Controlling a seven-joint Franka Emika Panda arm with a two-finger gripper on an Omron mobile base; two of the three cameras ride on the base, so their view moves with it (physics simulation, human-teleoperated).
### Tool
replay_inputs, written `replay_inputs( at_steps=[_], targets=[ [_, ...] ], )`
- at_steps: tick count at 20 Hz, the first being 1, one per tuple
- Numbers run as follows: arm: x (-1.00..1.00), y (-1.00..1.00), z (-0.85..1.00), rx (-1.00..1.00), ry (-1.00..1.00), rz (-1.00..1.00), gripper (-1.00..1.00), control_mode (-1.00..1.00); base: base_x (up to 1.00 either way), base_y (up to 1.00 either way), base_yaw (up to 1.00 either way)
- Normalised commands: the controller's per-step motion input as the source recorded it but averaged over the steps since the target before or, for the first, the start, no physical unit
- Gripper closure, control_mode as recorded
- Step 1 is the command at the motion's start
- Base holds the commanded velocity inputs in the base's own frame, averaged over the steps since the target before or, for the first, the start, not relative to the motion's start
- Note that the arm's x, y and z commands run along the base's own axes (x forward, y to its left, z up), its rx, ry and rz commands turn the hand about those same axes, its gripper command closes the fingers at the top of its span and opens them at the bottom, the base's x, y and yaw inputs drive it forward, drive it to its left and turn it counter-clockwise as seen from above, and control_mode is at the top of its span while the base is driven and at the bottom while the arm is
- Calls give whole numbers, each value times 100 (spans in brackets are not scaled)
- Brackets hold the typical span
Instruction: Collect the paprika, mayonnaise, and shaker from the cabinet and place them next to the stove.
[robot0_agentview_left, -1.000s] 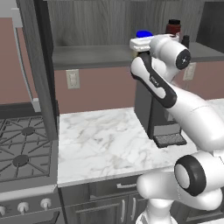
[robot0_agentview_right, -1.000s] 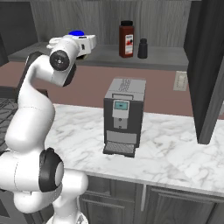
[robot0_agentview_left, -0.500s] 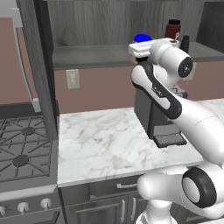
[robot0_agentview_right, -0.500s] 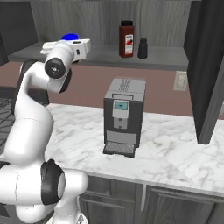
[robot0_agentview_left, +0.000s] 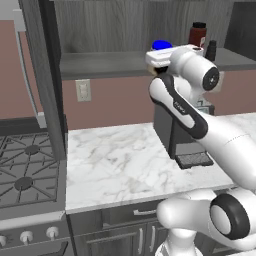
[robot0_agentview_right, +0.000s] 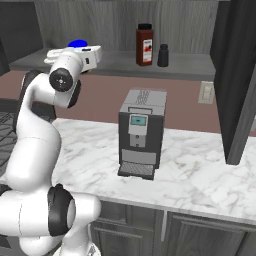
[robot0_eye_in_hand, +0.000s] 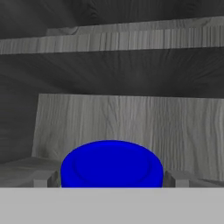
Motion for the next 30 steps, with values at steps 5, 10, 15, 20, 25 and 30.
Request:
replay_inputs(
  at_steps=[5, 10, 15, 20, 25, 30],
  targets=[
    [-34, 3, -9, 0, 0, 0, 100, -100, 0, 0, 0],
    [-36, 5, -19, 0, 0, 2, 100, -100, 0, 0, 0],
    [-34, 11, -28, 0, 2, 6, 100, -100, 0, 0, 0],
    [-13, 19, -41, -2, 10, 14, 100, -100, 0, 0, 0],
    [-1, 17, -50, -1, 14, 21, 100, -100, 0, 0, 0],
    [-10, 15, -54, 0, 7, 27, 100, -100, 0, 0, 0]
  ],
)
